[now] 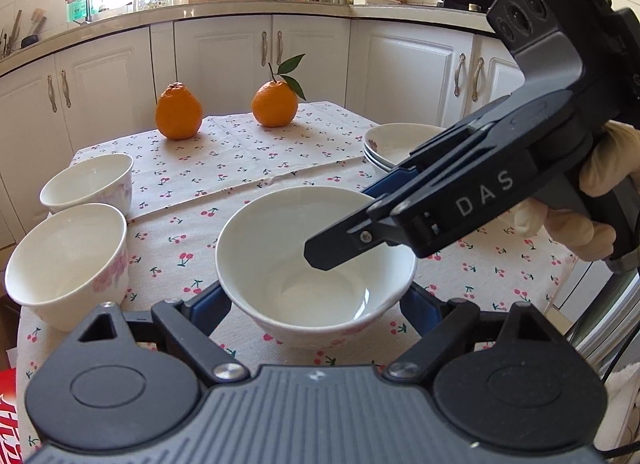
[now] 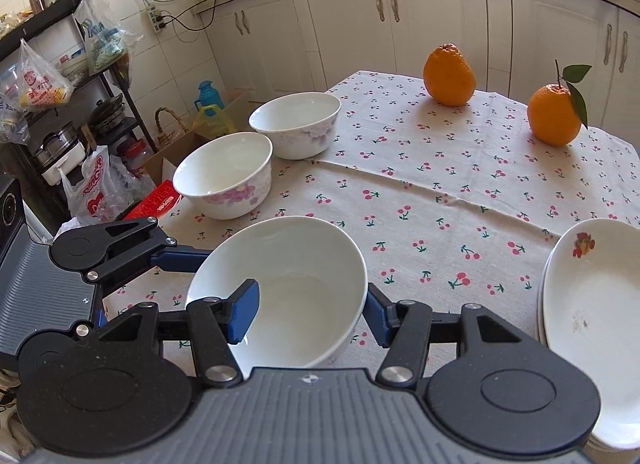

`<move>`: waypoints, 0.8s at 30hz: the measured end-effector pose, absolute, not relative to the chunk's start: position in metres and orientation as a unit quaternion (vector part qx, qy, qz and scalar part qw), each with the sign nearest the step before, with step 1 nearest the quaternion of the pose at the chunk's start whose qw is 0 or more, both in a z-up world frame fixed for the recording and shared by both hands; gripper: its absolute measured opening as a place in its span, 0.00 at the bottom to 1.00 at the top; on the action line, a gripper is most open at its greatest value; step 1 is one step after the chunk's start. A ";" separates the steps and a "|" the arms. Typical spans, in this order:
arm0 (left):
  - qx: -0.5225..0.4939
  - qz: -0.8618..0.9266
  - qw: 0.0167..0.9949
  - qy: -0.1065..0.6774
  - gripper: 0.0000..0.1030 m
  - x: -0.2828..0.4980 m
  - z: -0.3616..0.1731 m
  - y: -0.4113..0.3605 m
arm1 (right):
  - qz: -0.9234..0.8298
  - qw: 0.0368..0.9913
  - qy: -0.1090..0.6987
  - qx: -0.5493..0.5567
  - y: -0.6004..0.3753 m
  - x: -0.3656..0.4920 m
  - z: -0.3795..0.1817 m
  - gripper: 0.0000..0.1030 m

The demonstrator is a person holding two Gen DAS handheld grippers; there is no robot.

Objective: Organize plates and bowls
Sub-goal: 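Lift and carry the white bowl with the right tool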

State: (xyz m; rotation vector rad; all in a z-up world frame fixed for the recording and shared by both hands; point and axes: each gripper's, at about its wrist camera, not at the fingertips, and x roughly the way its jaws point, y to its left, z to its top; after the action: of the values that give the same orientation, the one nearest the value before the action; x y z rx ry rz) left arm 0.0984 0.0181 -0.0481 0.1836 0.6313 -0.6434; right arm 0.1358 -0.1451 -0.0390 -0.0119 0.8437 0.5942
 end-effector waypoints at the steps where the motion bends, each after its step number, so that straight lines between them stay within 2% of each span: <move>1: 0.087 -0.311 0.895 0.306 0.88 0.099 -0.048 0.017 | 0.283 0.870 0.403 -0.005 -0.147 0.136 -0.039 0.60; 18: 0.081 -0.312 0.892 0.316 0.88 0.108 -0.053 0.014 | 0.278 0.869 0.410 0.005 -0.150 0.142 -0.046 0.61; 21: 0.078 -0.313 0.891 0.318 0.88 0.108 -0.054 0.013 | 0.281 0.867 0.411 0.007 -0.149 0.142 -0.046 0.66; 24: 0.090 -0.309 0.893 0.316 0.91 0.106 -0.054 0.011 | 0.281 0.871 0.404 0.008 -0.148 0.140 -0.044 0.83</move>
State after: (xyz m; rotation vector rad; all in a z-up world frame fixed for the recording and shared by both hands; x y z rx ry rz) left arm 0.1057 0.0115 -0.0542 0.1876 0.6551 -0.6414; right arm 0.1404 -0.1477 -0.0444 0.0168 0.8438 0.5875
